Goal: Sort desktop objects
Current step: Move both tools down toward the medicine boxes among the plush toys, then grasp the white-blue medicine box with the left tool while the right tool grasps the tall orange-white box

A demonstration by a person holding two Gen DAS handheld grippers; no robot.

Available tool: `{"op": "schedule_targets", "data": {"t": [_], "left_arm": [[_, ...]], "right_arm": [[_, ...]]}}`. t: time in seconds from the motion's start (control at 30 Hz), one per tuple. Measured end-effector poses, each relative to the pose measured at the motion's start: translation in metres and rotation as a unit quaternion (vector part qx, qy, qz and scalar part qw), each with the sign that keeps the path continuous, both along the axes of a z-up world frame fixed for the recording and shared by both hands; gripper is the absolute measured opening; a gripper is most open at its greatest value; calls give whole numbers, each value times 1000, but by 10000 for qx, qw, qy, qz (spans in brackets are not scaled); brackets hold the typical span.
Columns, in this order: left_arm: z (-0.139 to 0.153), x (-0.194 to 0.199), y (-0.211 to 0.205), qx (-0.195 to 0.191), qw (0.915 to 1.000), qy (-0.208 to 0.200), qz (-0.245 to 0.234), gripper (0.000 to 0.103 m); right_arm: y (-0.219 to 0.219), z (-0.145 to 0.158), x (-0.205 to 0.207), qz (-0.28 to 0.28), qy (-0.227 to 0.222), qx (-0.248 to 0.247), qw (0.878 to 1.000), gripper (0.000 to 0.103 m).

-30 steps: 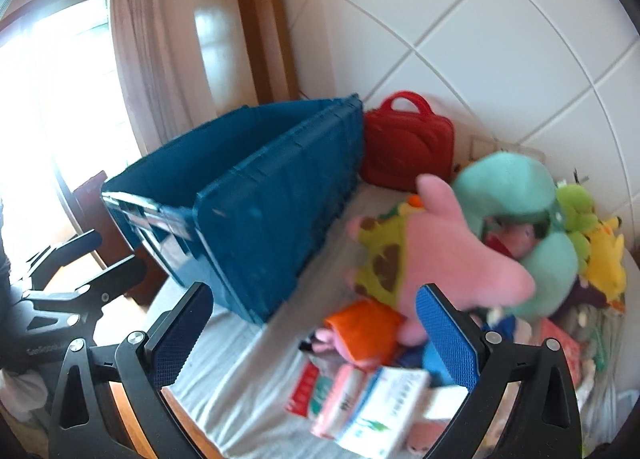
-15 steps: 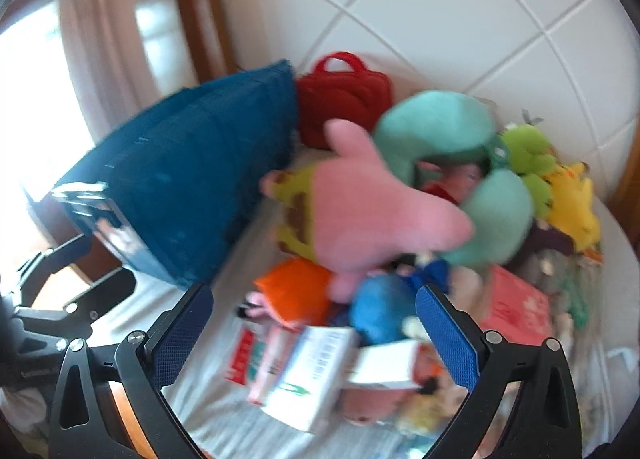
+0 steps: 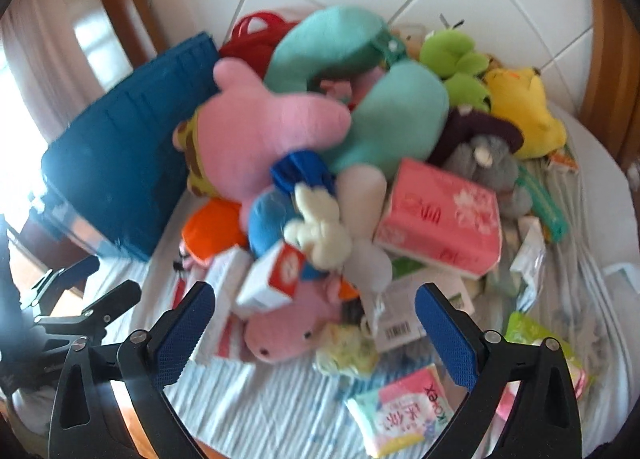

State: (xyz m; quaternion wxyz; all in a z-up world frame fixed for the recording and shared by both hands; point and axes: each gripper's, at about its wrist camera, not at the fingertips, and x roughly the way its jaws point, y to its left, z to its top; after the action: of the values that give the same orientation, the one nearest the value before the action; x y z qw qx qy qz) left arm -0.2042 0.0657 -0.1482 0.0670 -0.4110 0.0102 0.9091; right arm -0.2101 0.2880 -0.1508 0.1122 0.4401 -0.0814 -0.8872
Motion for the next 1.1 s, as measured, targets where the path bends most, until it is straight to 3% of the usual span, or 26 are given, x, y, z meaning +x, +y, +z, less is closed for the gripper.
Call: {"op": "schedule_targets", "data": {"t": [0.07,0.17,0.27,0.57,0.67,0.8,0.87,0.9,0.93,1.03,1.1], "left_arm": [[-6,8,11,-25,10000,-47,47,103],[-14,15,24,-87,9999,-102,100,103],[-22,16,32,-193,9996,-153,166,103],[-55,-5,38,-459,9985,-289,43,102],[-63,-13,30,-403,9985,-368,-15,92],[-69,-24,19,-336,9985,-428,-54,89],[-71,-30,12,-289,9984,-464,-122,77],[-72,-32,10,-277,9984,-484,-128,77],[-72,-35,8,-250,9984,-493,-131,77],[-72,-42,2,-183,9985,-484,-159,77],[-72,-44,-1,-146,9985,-479,-205,76]], "right_arm": [[6,-11,2,112,-127,-16,9999,71],[16,-23,6,244,-297,-54,9992,68],[17,-27,10,390,-336,-202,9985,59],[-4,-45,-7,391,-565,-603,9958,61],[-11,-53,-17,314,-614,-758,9947,62],[-23,-58,-28,211,-614,-830,9944,65],[-29,-60,-34,157,-623,-826,9945,65],[-32,-62,-37,168,-632,-853,9942,64],[-34,-63,-39,186,-642,-883,9938,62],[-41,-66,-46,266,-665,-1001,9924,37],[-46,-64,-49,272,-638,-937,9932,34]]}}
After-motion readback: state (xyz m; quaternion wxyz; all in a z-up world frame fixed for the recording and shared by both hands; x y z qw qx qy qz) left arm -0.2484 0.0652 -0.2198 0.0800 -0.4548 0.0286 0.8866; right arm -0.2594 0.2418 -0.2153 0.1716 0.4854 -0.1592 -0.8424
